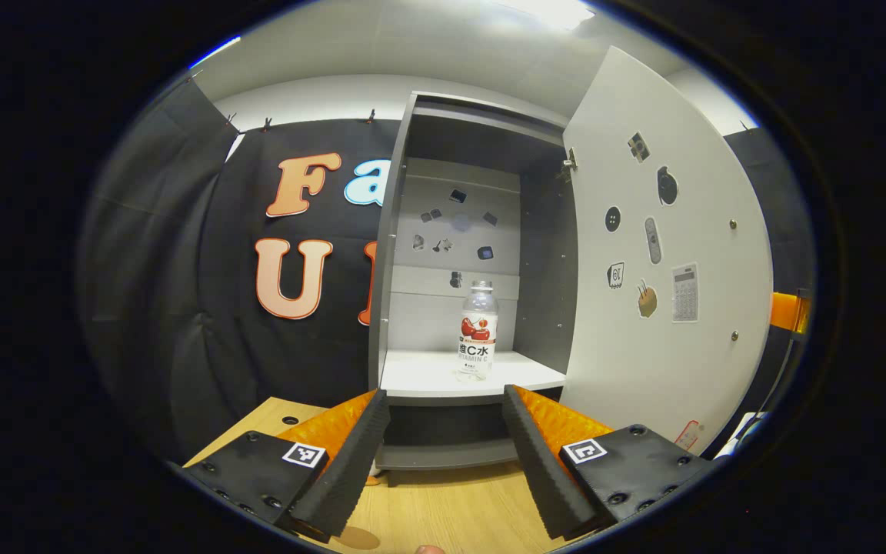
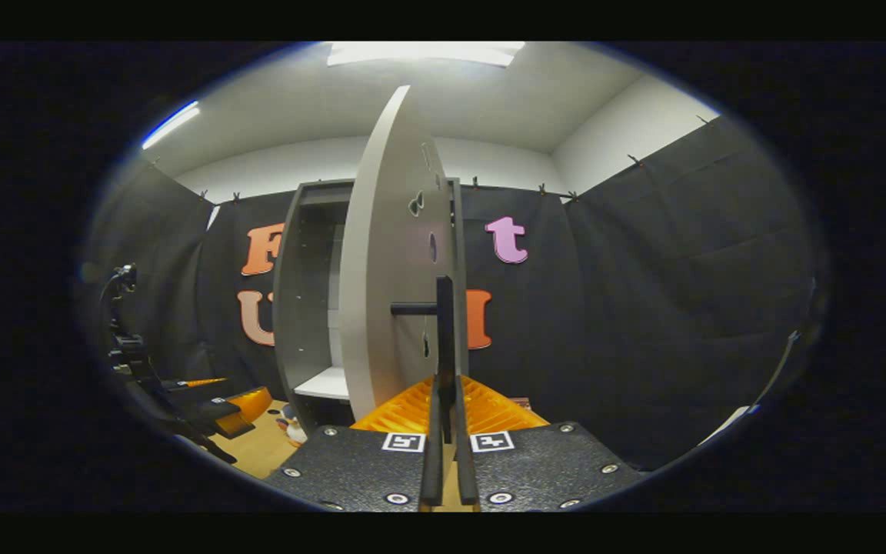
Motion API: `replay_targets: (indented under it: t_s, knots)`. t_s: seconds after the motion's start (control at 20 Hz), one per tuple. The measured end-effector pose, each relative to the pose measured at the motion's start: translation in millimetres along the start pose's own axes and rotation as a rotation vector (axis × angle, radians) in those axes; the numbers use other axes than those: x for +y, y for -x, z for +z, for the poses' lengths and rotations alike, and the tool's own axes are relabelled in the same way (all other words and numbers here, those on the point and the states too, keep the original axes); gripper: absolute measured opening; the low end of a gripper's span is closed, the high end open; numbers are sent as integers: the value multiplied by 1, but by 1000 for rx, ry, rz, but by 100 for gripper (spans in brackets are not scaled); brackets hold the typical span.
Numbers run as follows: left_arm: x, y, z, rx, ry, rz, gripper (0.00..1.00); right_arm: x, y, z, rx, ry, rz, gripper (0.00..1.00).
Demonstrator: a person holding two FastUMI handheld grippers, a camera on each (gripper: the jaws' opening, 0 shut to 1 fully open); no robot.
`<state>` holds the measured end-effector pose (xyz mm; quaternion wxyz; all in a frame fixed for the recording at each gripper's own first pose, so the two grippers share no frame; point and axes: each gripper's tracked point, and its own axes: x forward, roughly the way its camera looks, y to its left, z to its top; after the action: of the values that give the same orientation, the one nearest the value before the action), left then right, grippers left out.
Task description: Open the cabinet door with the right hand, grasp the bottle in the cabinet with the left hand and place it on the coaster, then close the cabinet door with the right hand.
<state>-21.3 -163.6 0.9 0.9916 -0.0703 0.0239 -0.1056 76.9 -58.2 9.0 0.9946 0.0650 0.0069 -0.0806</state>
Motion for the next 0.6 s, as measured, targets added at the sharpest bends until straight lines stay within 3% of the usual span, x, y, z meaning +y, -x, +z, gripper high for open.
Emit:
replay_targets:
  t_s: [0.2, 0.35, 0.6]
  knots:
    - [-19, 3, 0, 3, -15, -8, 96, -11, -3, 1, -14, -10, -1, 7]
    - [-25, 7, 1, -2, -34, -4, 96, -11, -5, 1, -14, -30, 20, 0]
    - [-32, 10, -3, 7, -45, 3, 96, -12, -5, 1, -13, -27, 44, 3]
